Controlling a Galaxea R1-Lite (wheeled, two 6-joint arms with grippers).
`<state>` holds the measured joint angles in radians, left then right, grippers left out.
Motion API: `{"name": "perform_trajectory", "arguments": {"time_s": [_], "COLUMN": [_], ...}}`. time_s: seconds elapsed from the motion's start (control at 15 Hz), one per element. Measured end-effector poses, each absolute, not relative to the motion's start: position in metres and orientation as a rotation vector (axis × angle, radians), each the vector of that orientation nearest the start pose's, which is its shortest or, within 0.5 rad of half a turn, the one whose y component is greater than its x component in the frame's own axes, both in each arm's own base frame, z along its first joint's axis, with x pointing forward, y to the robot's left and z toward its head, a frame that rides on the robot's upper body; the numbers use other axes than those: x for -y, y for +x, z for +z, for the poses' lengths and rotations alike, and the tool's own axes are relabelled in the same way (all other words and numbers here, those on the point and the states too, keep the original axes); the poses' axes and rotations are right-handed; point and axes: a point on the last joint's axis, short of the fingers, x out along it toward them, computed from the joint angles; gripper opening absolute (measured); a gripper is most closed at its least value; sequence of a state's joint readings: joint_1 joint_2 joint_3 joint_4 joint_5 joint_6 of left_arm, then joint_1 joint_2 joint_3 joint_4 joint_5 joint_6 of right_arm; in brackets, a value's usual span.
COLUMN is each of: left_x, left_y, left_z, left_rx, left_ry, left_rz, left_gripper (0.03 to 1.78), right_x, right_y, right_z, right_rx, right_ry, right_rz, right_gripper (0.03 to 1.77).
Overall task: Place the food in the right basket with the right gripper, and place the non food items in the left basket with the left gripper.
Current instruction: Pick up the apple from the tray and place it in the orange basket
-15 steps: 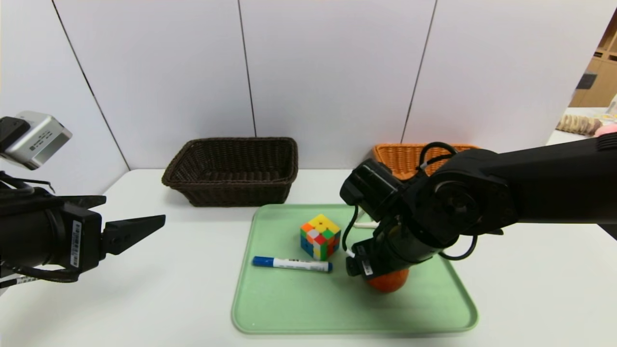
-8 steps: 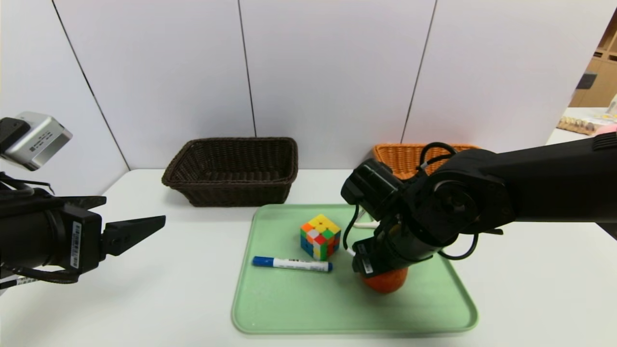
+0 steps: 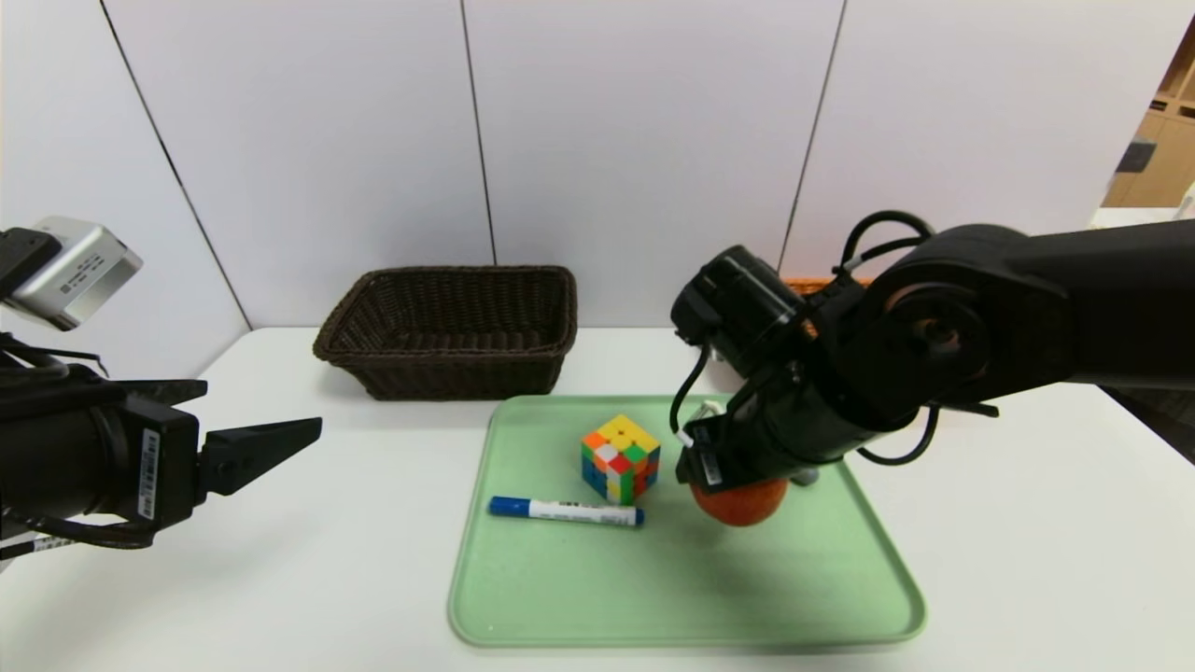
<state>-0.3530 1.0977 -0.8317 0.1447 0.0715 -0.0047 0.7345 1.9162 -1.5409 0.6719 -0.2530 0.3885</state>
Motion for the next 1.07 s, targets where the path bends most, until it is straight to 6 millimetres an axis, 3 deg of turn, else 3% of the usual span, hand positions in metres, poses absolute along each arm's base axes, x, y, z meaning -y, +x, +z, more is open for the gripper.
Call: {"name": "perform_trajectory", "arguments": {"time_s": [0.27, 0.53, 0.8, 1.07], "left_x": [0.049, 0.051, 0.058, 0.067], "left_y": [0.138, 0.139, 0.143, 0.153], "left_z": [0.253, 0.253, 0.255, 0.258], "left_rx": [-0.406, -0.408, -0.41, -0.418], "left_ry": [0.083, 0.086, 0.094, 0.102], "left_rz": [-0.278, -0.287, -0.313, -0.342], "left_gripper": [1.69, 1.69, 1.69, 1.69], "right_x": [-0.213, -0.159, -0.087, -0.045], "right_y": [0.261, 0.293, 0.338, 0.384], "right_z": [0.257, 0.299, 0.293, 0.268], "right_rx": [-0.818, -0.671, -0.674, -0.676], "right_ry": [-0.031, 0.108, 0.239, 0.334], "right_rz": [0.261, 0.123, -0.046, -0.144], "right_gripper": [1.27, 1.27, 1.27, 1.27]}}
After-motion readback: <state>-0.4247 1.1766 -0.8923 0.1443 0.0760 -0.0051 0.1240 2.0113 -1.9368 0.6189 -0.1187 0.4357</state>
